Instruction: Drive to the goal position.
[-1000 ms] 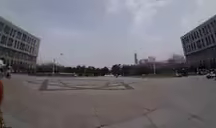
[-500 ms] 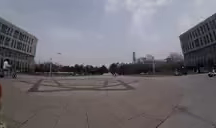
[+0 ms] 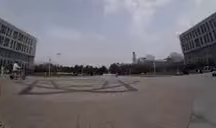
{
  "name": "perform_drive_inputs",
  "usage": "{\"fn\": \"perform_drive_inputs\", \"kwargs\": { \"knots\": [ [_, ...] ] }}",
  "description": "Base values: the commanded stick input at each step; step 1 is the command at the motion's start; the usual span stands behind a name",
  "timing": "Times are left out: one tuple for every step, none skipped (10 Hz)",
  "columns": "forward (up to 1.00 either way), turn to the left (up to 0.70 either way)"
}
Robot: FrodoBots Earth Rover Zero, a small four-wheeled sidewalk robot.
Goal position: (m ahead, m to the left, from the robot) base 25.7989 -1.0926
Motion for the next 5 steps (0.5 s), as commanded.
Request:
{"fn": "perform_drive_inputs", "kwargs": {
  "knots": [
    [0.85, 0.00],
    [0.85, 0.00],
    [0.85, 0.00],
    [0.85, 0.00],
    [0.85, 0.00]
  ]
}}
